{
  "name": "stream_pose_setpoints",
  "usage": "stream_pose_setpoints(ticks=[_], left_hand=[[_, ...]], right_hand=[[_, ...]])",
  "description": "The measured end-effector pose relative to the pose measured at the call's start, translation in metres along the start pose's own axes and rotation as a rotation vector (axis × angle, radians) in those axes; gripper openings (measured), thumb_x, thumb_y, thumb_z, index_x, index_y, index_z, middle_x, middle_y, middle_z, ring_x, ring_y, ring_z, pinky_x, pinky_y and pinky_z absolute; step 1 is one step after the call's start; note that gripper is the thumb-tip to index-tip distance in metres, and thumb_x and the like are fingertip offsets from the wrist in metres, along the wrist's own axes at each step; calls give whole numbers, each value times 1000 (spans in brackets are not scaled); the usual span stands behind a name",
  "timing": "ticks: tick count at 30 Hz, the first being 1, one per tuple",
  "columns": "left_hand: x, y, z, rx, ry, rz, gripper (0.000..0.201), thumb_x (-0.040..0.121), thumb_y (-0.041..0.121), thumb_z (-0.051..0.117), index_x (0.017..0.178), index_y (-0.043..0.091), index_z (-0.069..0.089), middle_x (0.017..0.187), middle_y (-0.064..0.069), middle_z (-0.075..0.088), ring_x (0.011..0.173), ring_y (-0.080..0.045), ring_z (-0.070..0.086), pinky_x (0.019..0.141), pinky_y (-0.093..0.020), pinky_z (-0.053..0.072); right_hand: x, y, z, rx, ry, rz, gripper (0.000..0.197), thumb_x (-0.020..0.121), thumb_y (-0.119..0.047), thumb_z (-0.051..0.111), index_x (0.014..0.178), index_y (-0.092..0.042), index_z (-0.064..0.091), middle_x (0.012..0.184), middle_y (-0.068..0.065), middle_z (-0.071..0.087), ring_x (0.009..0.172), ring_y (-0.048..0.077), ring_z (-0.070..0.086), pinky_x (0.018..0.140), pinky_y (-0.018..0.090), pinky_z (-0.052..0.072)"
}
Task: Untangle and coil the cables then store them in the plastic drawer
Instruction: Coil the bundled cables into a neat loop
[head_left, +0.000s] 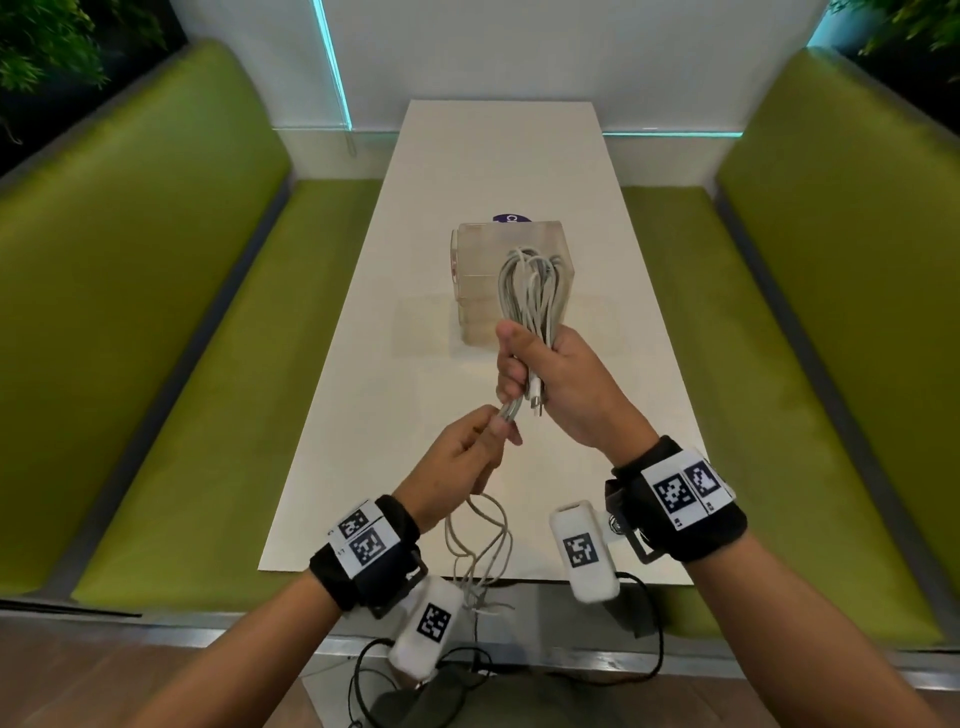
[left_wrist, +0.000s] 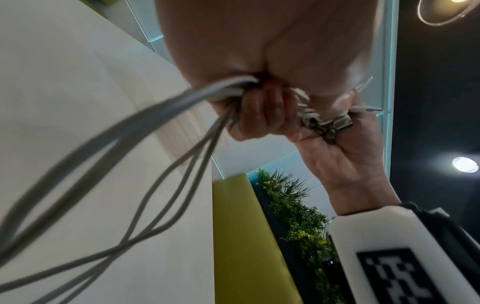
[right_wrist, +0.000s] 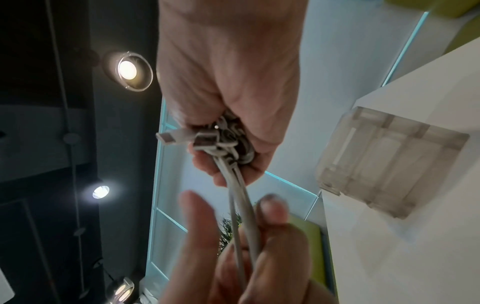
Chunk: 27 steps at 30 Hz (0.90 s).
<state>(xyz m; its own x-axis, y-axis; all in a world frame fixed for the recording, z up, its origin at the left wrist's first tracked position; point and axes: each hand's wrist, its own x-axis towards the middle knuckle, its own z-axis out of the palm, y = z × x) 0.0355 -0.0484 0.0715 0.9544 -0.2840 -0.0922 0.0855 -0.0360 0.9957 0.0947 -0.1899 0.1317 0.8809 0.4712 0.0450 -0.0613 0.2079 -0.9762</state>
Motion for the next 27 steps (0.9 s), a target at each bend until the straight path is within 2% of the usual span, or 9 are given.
stream_pose_setpoints(ticks=[3,8,11,14,17,19,22,24,27], left_hand=[[0,1,-5,-43,-36,-57,47,97,50,33,75,14,54,57,6,24,49,-11,20,46,-21,22],[1,-8,-11,-113,-167,-72,34,95,35,38,74,13,53,55,5,36,42,-10,32,45,-20,30],[-1,-9,-13,-115,-229,-111,33,96,32,38,73,13,53,54,6,35,41,-10,39,47,-20,36],[0,-7,-18,-33,-259,-122,33,96,33,36,75,13,52,53,7,33,46,-12,51,56,-20,43],[-1,-3,-22,-17,-286,-132,34,97,34,35,75,14,52,52,5,32,54,-16,59,69,-29,50],[-2,-1,-22,-33,-269,-143,36,97,35,36,72,15,53,52,5,30,48,-14,50,65,-29,49],[-2,4,-23,-109,-222,-153,38,95,37,39,66,17,52,53,6,24,46,-11,23,50,-22,30],[-3,9,-26,-161,-211,-133,38,95,37,39,66,17,53,53,6,22,47,-11,18,47,-21,22],[-4,17,-31,-158,-215,-120,41,96,38,37,68,14,56,54,7,21,48,-10,16,48,-21,19]], right_hand=[[-2,0,-1,-32,2,8,28,95,-28,49,74,-10,48,55,-1,42,51,16,44,60,33,45],[-3,-6,-2,-36,-20,3,29,95,-27,50,71,-11,47,55,-1,41,51,16,42,58,30,43],[-2,-10,-7,-95,-48,0,29,96,-24,49,68,-15,47,56,-1,41,52,18,41,58,30,43],[-1,-17,-16,-170,-58,-19,32,98,-20,48,66,-20,52,56,-2,43,54,19,44,60,30,46],[-1,-30,-26,-252,-75,-47,32,98,-18,48,66,-20,52,57,-2,45,56,20,45,62,30,48],[-2,-37,-30,-315,-88,-59,30,96,-21,49,67,-20,53,57,-3,46,58,22,46,63,30,49],[-5,-43,-36,-450,-104,-30,25,91,-29,55,74,-12,56,57,-1,51,57,22,51,63,38,50],[-7,-47,-40,-650,-145,10,32,87,-37,61,82,-5,61,62,5,58,59,25,56,62,48,51],[-10,-47,-36,-901,-331,139,33,88,-39,61,90,-7,67,67,7,63,65,35,61,64,54,52]])
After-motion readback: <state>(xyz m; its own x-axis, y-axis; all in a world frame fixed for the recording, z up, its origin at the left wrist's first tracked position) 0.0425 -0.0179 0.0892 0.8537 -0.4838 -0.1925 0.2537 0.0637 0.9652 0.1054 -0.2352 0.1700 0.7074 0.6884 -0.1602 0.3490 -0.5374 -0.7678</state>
